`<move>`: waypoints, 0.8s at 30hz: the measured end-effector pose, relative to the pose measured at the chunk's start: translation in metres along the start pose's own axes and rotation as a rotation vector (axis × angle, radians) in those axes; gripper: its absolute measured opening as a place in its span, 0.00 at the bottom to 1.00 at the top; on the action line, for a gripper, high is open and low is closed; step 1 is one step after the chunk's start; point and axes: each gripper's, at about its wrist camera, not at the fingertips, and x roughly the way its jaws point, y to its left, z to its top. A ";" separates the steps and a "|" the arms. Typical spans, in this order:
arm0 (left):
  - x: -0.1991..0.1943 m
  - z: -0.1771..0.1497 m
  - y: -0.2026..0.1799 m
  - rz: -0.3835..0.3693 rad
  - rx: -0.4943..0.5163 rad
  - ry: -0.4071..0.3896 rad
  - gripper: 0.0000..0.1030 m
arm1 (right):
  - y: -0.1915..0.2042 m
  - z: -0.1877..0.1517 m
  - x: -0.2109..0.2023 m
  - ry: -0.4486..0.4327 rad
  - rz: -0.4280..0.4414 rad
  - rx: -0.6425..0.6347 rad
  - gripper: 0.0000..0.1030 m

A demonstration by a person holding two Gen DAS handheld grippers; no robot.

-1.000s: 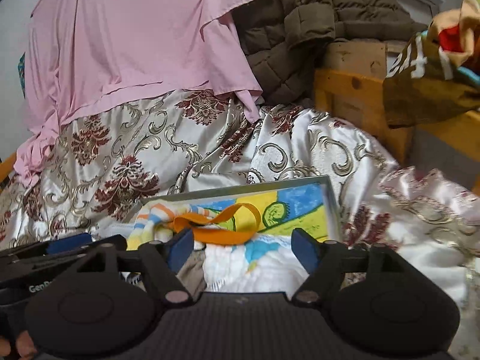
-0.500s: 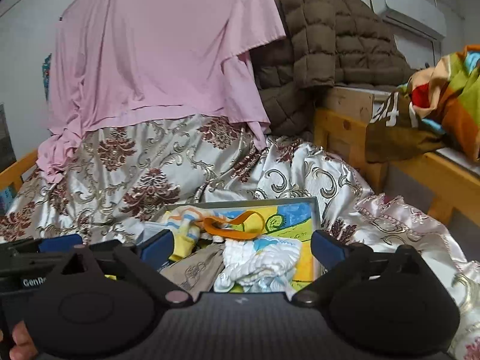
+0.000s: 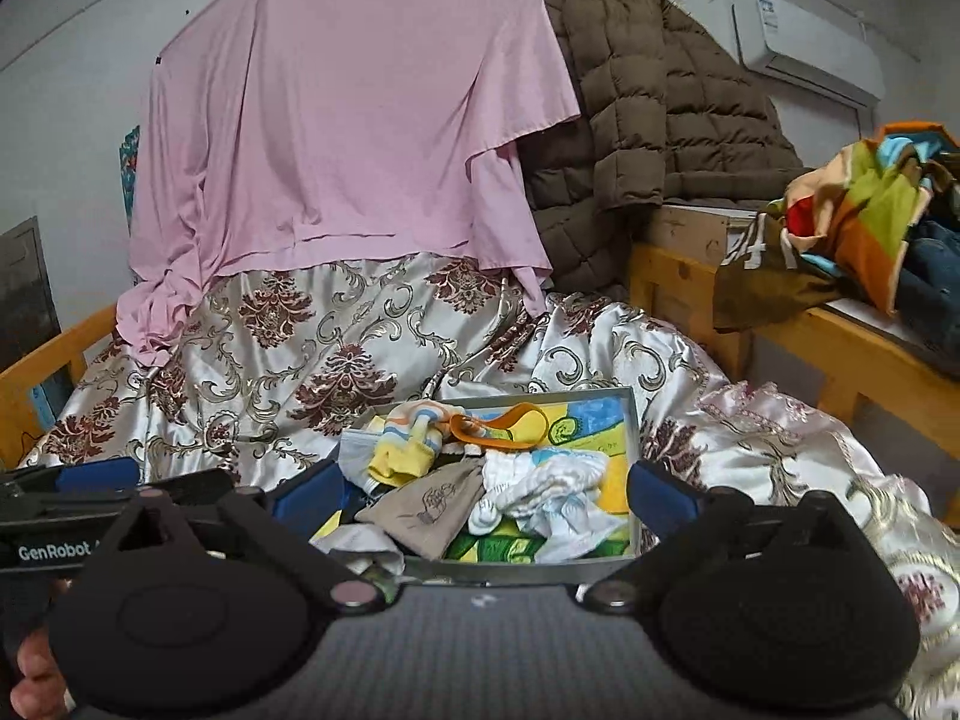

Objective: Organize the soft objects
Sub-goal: 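Move both tools back toward the remaining items beside the tray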

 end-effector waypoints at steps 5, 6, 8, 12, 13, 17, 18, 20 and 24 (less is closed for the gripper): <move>-0.027 -0.021 0.003 0.013 -0.030 -0.014 0.98 | 0.009 -0.027 -0.024 -0.020 -0.014 0.005 1.00; -0.031 -0.025 0.004 0.018 -0.029 -0.016 0.98 | 0.011 -0.034 -0.028 -0.021 -0.018 0.008 1.00; -0.041 -0.034 0.004 0.032 -0.015 -0.024 0.98 | 0.016 -0.047 -0.035 -0.023 -0.034 0.012 1.00; -0.055 -0.050 0.003 0.050 0.033 -0.034 0.99 | 0.021 -0.068 -0.049 -0.046 -0.079 0.022 1.00; -0.058 -0.054 0.004 0.055 0.039 -0.033 0.99 | 0.021 -0.073 -0.052 -0.047 -0.088 0.030 1.00; -0.064 -0.069 0.013 0.071 0.041 -0.015 0.99 | 0.023 -0.090 -0.061 -0.036 -0.114 0.038 1.00; -0.065 -0.073 0.016 0.075 0.040 -0.009 0.99 | 0.022 -0.094 -0.062 -0.029 -0.116 0.036 1.00; -0.067 -0.082 0.022 0.091 0.032 0.006 0.99 | 0.023 -0.101 -0.064 -0.011 -0.117 0.028 1.00; -0.069 -0.100 0.032 0.139 0.035 0.040 0.99 | 0.025 -0.113 -0.066 0.020 -0.119 0.040 1.00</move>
